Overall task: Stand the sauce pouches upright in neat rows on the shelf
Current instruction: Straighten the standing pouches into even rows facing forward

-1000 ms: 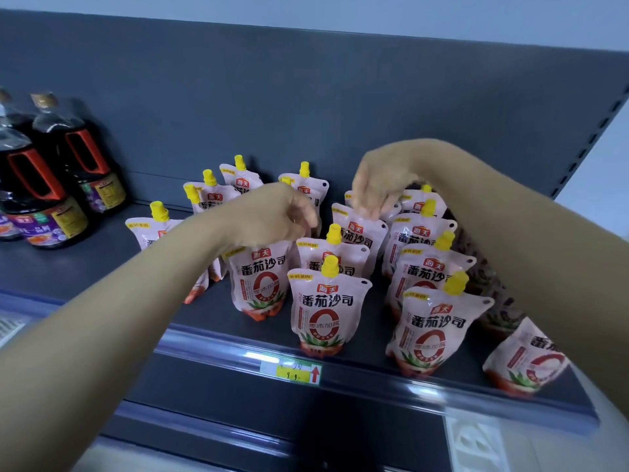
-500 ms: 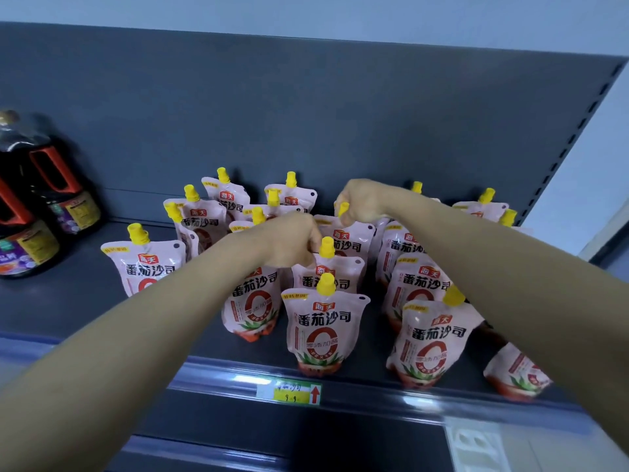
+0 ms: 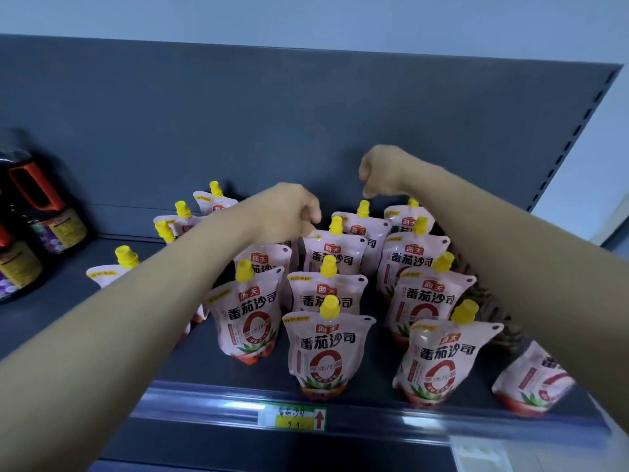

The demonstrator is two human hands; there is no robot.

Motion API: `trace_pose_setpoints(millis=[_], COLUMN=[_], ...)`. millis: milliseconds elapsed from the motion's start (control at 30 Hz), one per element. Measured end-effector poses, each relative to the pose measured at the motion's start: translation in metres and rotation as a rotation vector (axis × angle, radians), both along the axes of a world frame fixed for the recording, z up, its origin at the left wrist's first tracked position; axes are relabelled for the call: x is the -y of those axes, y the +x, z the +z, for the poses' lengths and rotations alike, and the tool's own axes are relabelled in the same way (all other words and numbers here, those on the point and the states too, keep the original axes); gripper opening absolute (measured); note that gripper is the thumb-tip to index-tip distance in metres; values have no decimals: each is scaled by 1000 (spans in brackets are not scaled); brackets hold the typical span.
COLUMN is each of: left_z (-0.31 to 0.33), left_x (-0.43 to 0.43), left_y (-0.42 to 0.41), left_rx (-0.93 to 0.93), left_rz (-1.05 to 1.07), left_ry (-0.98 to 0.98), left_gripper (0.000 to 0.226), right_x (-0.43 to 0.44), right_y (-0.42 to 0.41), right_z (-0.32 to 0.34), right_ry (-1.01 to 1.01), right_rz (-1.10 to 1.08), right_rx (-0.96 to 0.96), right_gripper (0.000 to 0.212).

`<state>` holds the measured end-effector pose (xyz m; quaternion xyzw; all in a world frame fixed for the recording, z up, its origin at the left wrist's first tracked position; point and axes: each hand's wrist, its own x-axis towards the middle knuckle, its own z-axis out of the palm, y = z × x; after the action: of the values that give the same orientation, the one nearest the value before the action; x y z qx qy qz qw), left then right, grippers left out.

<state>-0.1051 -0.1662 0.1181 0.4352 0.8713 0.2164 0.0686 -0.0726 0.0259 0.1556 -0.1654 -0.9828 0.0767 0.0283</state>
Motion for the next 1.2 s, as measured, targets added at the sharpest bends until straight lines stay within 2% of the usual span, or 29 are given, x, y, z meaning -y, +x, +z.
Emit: trace_pose_setpoints(millis=[100, 167, 233, 467, 567, 733, 900, 1100, 1200], left_z=[-7, -11, -14, -20, -25, -26, -25, -21, -22], left_x=[-18, -27, -33, -41, -41, -43, -52, -66, -72], left_y=[-10, -17, -24, -41, -44, -44, -39, -33, -34], left_rx=[-70, -75, -56, -73, -68, -71, -99, -65, -89], left_rz=[2, 0, -9, -34, 1, 23, 8, -2, 3], left_ry=[-160, -248, -257, -273, -298, -317, -351, -310, -289], left_gripper=[31, 26, 15, 8, 16, 19, 44, 31, 40], right_x=[0, 0, 1, -7, -7, -10, -16, -24, -28], right_y=[-4, -9, -16, -43, -53, -60, -53, -31, -17], right_z=[-18, -28, -36, -46, -49, -51, -34, -23, -20], right_ry=[39, -30, -41, -21, -35, -88, -107, -61, -75], right_rz=[-9, -1, 12, 32, 42, 72, 98, 81, 66], right_rx=[134, 194, 221, 44, 3, 24, 5, -70, -92], right_gripper=[43, 37, 32, 18, 18, 18, 29, 26, 24])
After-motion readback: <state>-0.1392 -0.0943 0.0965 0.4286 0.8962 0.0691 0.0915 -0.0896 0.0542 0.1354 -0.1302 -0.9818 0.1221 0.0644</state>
